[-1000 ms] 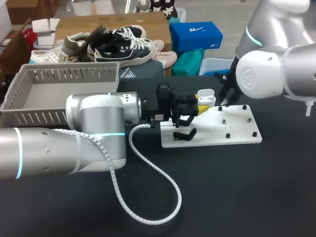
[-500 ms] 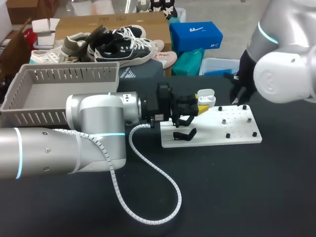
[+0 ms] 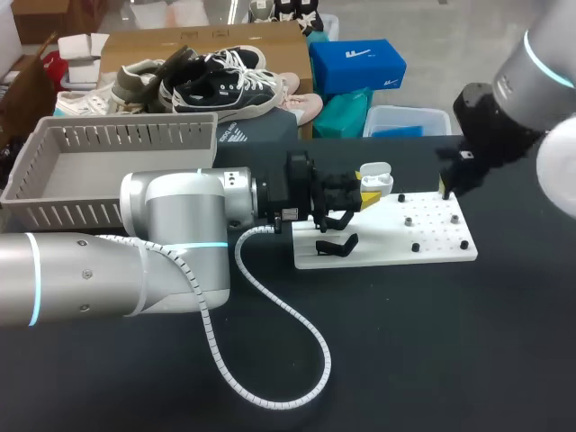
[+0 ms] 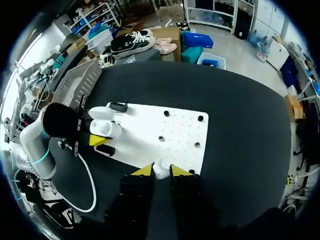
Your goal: Pick up each earbud case from the left stands, insert the matching earbuds, close the lid, and place the case in the box.
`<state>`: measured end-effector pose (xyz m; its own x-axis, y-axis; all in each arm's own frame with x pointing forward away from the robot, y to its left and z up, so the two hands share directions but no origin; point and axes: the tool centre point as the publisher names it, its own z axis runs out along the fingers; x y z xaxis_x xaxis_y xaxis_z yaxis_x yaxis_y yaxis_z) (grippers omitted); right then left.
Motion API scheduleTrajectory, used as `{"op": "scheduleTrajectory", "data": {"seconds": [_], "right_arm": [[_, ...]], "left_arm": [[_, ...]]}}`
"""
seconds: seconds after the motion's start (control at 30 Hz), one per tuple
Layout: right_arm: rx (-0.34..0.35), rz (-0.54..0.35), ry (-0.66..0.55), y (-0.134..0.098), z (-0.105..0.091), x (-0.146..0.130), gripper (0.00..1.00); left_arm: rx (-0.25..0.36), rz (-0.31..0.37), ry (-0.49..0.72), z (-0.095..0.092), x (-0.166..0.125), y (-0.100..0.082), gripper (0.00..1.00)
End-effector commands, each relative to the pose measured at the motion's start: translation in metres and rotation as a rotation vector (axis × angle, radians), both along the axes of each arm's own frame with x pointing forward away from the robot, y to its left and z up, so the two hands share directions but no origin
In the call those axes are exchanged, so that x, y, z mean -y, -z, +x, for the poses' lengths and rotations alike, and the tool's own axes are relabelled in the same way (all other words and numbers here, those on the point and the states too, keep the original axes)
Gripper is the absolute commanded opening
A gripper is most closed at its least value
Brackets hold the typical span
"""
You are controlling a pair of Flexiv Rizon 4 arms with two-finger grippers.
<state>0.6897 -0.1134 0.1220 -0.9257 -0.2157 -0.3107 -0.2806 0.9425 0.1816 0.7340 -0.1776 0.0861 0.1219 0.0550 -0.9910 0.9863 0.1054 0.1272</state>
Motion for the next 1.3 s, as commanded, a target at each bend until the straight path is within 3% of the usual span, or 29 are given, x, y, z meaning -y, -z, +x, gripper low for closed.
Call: {"op": "scheduleTrajectory", "data": {"seconds": [0.03, 0.33, 0.57, 0.87, 1.13, 1.3], "right_arm": [[0.125, 0.017, -0.038, -0.010, -0.028, 0.001, 0.00], [0.215, -0.006, -0.244, -0.033, -0.043, -0.027, 0.00], [0.239, -0.029, -0.337, -0.042, -0.048, -0.051, 0.00], [0.239, -0.116, -0.436, -0.047, -0.035, -0.078, 0.00], [0.227, -0.136, -0.479, -0.050, -0.022, -0.091, 0.00], [0.214, -0.211, -0.491, -0.046, -0.016, -0.100, 0.00]], "left_arm": [[0.002, -0.001, -0.003, -0.001, 0.000, 0.000, 0.00], [0.002, -0.001, -0.003, -0.001, 0.000, 0.000, 0.00], [0.002, -0.001, -0.003, -0.001, 0.000, 0.000, 0.00], [0.002, -0.001, -0.003, -0.001, 0.000, 0.000, 0.00], [0.002, -0.001, -0.003, -0.001, 0.000, 0.000, 0.00], [0.002, -0.001, -0.003, -0.001, 0.000, 0.000, 0.00]]}}
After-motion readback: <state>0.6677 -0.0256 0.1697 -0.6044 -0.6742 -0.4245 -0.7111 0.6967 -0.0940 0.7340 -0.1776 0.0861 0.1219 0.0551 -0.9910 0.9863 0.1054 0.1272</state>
